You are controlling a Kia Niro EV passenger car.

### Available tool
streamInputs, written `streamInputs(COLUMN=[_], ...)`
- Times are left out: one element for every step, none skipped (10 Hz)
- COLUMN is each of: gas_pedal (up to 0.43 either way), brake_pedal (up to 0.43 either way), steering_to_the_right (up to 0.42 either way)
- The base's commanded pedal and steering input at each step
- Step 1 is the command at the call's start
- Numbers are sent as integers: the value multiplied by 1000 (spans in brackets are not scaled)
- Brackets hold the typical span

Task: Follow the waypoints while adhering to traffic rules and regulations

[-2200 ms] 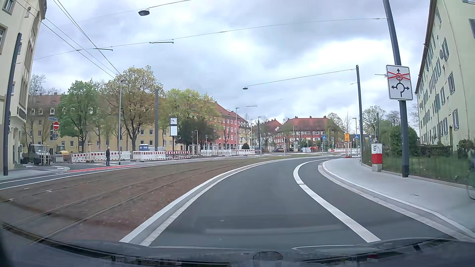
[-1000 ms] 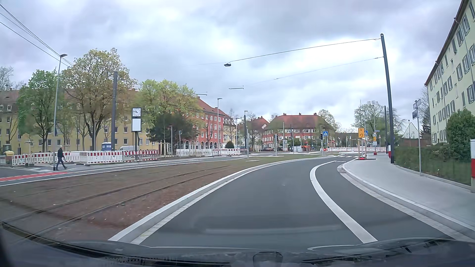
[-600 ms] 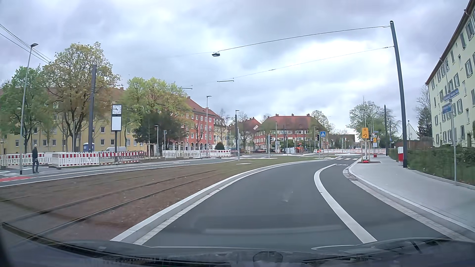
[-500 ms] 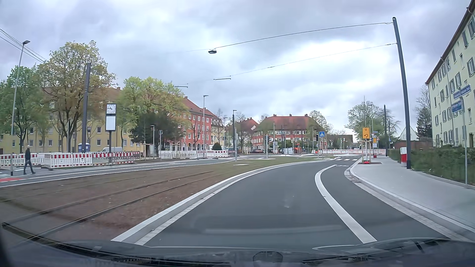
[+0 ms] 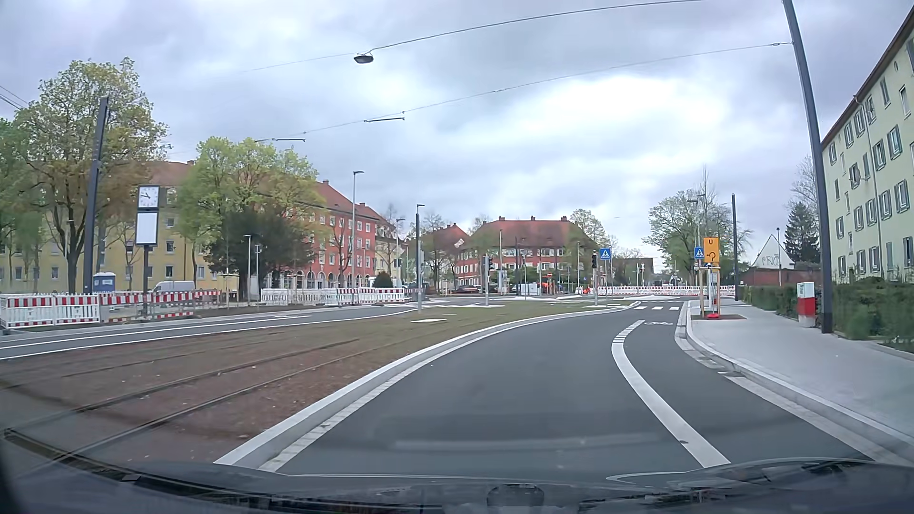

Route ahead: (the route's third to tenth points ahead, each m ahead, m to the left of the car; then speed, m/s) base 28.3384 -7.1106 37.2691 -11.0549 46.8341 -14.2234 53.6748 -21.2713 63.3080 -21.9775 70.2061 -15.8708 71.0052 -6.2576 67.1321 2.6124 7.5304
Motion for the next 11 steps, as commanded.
streamInputs(gas_pedal=[79, 79, 79, 79, 67, 47, 47, 47, 47, 47, 39], brake_pedal=[0, 0, 0, 0, 0, 0, 0, 0, 0, 0, 0], steering_to_the_right=[64, 66, 68, 69, 71, 74, 75, 76, 79, 81, 83])
